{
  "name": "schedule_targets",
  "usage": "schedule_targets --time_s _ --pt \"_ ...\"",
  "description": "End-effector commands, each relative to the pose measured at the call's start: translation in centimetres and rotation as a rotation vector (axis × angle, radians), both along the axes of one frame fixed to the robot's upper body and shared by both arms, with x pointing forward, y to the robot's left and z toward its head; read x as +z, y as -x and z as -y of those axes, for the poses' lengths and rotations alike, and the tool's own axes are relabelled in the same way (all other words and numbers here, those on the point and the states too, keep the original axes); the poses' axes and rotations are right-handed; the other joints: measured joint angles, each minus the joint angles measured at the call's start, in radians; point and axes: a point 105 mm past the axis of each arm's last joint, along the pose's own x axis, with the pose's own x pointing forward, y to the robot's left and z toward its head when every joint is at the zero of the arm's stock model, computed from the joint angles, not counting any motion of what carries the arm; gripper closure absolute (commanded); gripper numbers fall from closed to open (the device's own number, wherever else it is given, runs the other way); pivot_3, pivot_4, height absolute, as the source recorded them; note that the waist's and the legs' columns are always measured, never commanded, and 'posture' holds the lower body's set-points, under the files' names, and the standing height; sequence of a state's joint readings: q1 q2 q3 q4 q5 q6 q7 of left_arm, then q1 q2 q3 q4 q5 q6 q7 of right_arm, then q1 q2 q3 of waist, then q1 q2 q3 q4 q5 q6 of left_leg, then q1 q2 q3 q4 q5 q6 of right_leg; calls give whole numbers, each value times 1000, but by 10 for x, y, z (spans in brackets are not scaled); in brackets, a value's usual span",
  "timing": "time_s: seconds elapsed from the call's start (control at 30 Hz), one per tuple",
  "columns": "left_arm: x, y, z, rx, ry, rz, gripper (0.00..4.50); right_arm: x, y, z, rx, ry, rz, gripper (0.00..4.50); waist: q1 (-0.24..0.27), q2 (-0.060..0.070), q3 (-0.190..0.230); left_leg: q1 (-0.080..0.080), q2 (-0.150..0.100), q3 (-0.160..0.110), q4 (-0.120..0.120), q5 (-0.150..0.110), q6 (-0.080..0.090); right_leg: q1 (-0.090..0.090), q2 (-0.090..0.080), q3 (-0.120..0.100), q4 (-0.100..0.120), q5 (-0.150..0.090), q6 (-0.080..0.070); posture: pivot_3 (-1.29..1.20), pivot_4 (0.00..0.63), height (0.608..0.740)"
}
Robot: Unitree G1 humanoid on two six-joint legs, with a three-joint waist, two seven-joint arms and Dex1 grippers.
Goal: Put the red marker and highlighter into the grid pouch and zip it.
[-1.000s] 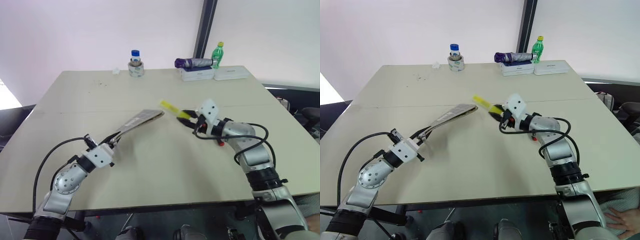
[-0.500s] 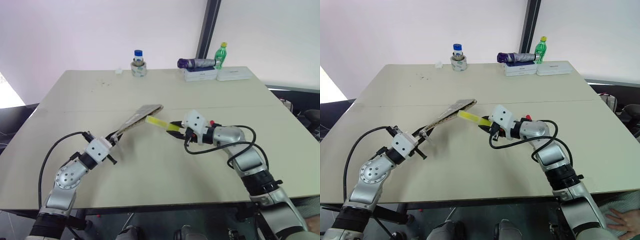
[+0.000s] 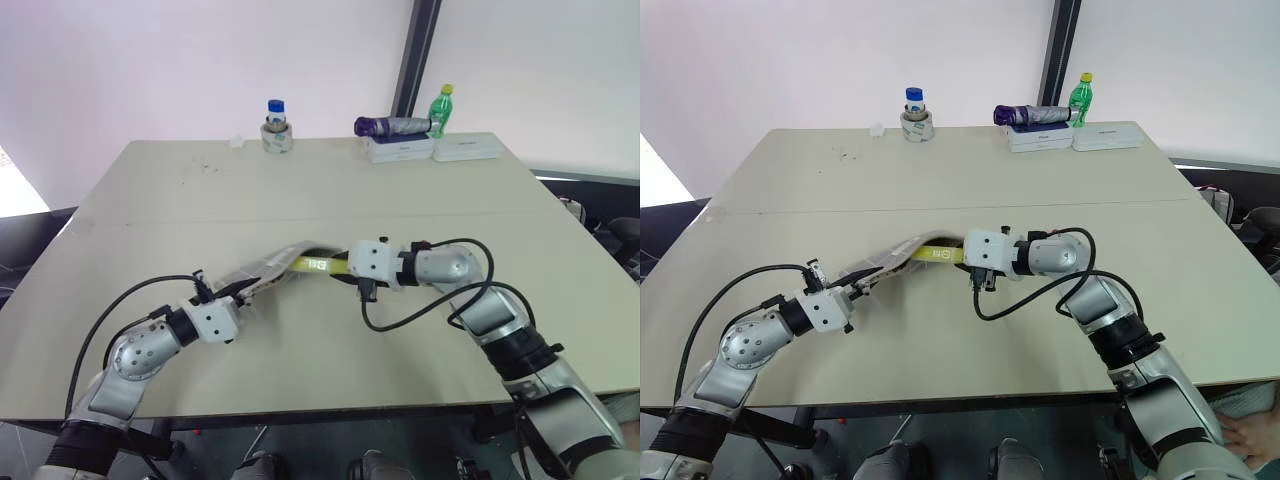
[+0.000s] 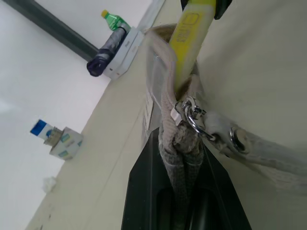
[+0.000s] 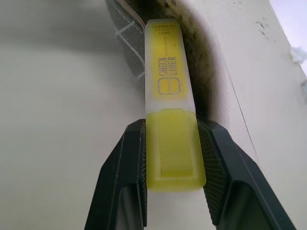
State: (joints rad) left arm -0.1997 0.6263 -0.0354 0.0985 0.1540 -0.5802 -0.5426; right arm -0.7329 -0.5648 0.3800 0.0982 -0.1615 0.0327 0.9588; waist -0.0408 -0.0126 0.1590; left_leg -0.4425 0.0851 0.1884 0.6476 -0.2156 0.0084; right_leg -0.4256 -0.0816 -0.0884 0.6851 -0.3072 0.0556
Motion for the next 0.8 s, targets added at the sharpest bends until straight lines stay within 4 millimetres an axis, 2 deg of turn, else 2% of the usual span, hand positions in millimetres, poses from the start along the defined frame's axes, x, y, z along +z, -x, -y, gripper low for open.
schedule_targets --time_s 0.03,0.17,0.33,0.47,0.53,0.67,0.8 --pt "16 3 6 -42 -6 82 4500 8 0 -6 52 51 64 3591 -1 0 0 0 0 0 0 0 0 0 0 0 0 0 0 0 150 738" --pt "17 0 0 -29 -7 81 4500 12 5 -14 104 57 77 3591 -1 0 0 0 0 0 0 0 0 0 0 0 0 0 0 0 150 738" --pt "12 2 2 -50 8 32 4500 20 6 -29 51 -108 -23 3591 -1 0 0 0 0 0 0 0 0 0 0 0 0 0 0 0 150 738" --pt "13 3 -4 -33 46 20 4500 29 3 -18 -4 -173 -95 3591 6 0 0 0 0 0 1 0 0 0 0 0 0 0 0 0 150 738" --pt "13 4 -4 -40 43 28 4500 30 5 -17 25 -142 -45 3591 8 0 0 0 0 0 1 0 0 1 0 0 0 0 0 0 150 738" --pt "19 5 5 -78 106 22 4500 14 25 -39 155 -76 -2 3591 4 0 0 0 0 0 1 0 0 0 0 0 0 0 0 0 150 738" --pt "23 8 10 -131 130 -9 4500 14 23 -49 190 -59 91 3591 -1 0 0 0 0 0 1 0 0 0 0 0 0 0 0 0 150 738"
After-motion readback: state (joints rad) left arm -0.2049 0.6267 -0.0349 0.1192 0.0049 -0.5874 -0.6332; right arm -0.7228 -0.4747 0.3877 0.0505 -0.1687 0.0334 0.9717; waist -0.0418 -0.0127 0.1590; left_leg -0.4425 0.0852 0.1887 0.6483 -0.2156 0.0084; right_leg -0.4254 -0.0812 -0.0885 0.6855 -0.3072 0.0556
